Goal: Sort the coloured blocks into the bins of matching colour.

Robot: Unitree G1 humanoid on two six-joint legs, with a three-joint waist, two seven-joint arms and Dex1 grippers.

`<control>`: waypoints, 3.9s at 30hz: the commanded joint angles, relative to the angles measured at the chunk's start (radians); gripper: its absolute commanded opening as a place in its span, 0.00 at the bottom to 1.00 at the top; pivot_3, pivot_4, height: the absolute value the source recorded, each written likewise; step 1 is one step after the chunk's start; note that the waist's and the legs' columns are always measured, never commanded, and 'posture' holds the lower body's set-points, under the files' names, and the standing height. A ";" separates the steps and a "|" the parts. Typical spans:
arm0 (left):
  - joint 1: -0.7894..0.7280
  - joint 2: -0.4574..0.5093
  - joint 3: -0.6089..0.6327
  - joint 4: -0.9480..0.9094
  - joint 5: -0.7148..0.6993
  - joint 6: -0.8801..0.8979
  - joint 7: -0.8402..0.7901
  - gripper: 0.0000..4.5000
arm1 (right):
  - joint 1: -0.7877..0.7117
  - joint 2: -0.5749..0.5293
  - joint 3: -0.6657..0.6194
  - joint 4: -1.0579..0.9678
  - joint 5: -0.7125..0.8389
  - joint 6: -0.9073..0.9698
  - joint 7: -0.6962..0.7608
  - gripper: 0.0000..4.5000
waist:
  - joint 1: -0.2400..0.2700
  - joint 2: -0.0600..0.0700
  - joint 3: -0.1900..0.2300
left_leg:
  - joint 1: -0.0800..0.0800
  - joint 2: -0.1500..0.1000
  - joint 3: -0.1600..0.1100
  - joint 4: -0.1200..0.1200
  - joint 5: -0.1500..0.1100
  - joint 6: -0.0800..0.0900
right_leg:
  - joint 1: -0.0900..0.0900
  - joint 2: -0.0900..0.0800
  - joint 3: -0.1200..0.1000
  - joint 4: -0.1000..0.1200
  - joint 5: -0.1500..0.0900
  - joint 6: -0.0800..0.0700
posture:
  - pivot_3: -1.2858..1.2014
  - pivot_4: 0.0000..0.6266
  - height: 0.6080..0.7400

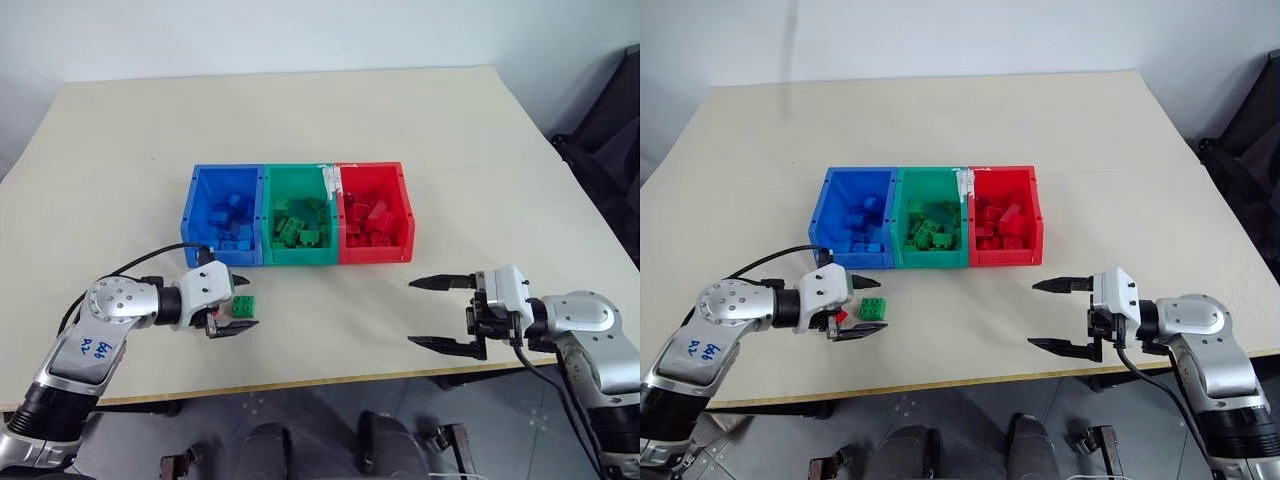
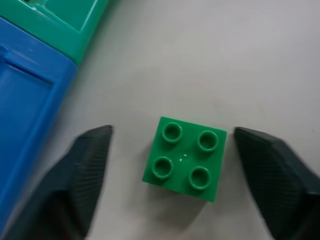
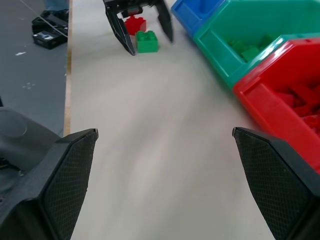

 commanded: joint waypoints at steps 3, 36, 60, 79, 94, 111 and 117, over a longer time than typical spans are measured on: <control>-0.010 0.007 0.004 0.002 -0.026 0.029 -0.034 0.44 | 0.021 -0.010 -0.027 -0.054 0.021 0.005 -0.021 1.00 | 0.000 0.000 0.000 | 0.000 0.000 0.000 0.000 0.000 0.000 | 0.000 0.000 0.000 0.000 0.000 0.000 | 0.52 0.24 1.00; -0.352 -0.317 0.147 0.179 -0.126 -0.141 0.165 0.99 | -0.032 0.104 -0.070 -0.095 0.056 0.037 -0.243 1.00 | 0.005 0.000 0.000 | 0.000 -0.001 0.002 0.002 0.000 0.001 | 0.000 0.000 0.002 -0.002 0.001 0.003 | 0.52 0.24 1.00; 0.793 -0.317 0.758 -0.358 -0.444 -0.052 0.219 0.99 | -0.380 0.169 0.195 0.252 0.003 -0.085 0.234 1.00 | -0.001 -0.005 0.000 | 0.000 0.001 0.002 0.002 -0.003 0.001 | 0.001 0.000 0.003 -0.003 0.001 0.002 | 0.52 0.24 1.00; 0.569 -0.307 0.396 -0.272 -0.216 0.129 0.451 0.52 | -0.253 0.110 0.143 0.101 0.019 0.001 0.129 1.00 | -0.003 -0.005 -0.001 | 0.001 0.001 0.002 0.001 -0.003 0.001 | 0.000 0.001 0.003 -0.002 0.001 0.001 | 0.52 0.24 1.00; -0.229 -0.288 0.042 -0.033 -0.255 0.163 0.213 0.32 | 0.000 0.125 -0.145 -0.097 0.080 0.110 -0.263 1.00 | 0.026 -0.005 -0.001 | 0.000 -0.001 0.002 0.002 -0.003 0.000 | 0.000 0.000 0.003 -0.001 0.001 0.002 | 0.52 0.24 1.00; -0.853 -0.668 -0.100 0.924 0.006 -0.339 0.108 0.76 | 0.342 0.232 -0.253 -0.384 0.029 0.063 -0.572 1.00 | 0.022 -0.005 -0.002 | -0.001 -0.001 0.007 0.000 -0.002 0.003 | 0.001 0.001 0.003 -0.011 0.003 0.006 | 0.52 0.24 1.00; -0.666 -0.557 -0.050 0.574 -0.064 -0.305 0.044 0.97 | 0.269 0.191 -0.227 -0.302 0.037 0.051 -0.506 1.00 | 0.021 -0.005 -0.002 | -0.001 -0.001 0.007 0.000 -0.002 0.004 | 0.001 0.001 0.004 -0.010 0.004 0.007 | 0.52 0.24 1.00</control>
